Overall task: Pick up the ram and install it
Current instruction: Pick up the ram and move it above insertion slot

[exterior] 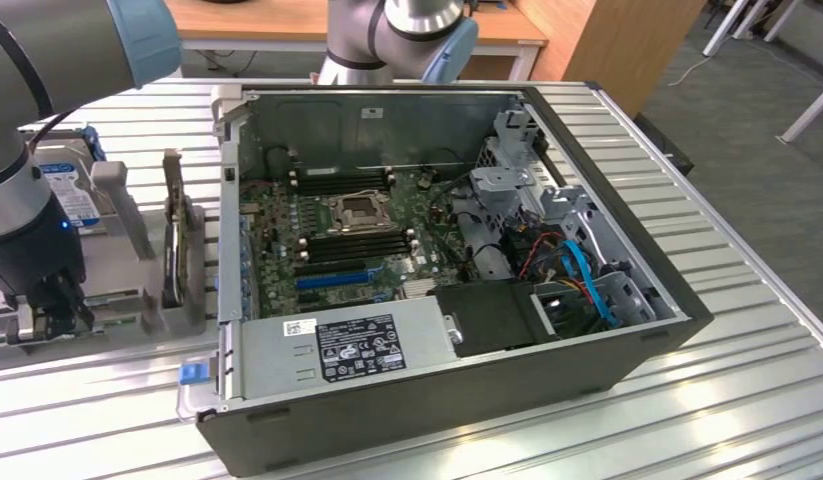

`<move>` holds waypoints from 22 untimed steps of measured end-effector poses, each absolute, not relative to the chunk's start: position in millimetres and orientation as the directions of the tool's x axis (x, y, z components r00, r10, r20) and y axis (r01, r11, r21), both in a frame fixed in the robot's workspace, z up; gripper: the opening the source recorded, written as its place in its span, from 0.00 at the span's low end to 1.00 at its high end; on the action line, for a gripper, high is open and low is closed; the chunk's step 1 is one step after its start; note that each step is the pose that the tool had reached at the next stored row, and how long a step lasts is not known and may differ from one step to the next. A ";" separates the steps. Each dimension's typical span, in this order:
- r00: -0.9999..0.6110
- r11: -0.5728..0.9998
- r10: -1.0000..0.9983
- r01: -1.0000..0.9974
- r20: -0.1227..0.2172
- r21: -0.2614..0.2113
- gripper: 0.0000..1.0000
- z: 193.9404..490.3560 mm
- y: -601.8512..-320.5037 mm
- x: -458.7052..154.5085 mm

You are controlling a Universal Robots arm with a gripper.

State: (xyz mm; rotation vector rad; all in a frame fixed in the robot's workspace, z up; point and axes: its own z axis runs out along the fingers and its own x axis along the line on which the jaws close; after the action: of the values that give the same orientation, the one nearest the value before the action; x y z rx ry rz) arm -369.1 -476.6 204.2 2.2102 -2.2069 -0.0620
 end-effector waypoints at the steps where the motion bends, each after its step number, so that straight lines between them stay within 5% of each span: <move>1: 0.001 -0.002 -1.000 -0.999 -0.016 0.041 0.11 205.5 -476.6 -369.1; 22: 0.001 -0.002 -1.000 -0.999 -0.016 0.041 0.11 244.7 -476.6 -369.1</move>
State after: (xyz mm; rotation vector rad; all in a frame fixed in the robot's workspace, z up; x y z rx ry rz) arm -369.1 -476.6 244.7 2.2102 -2.2071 -0.0622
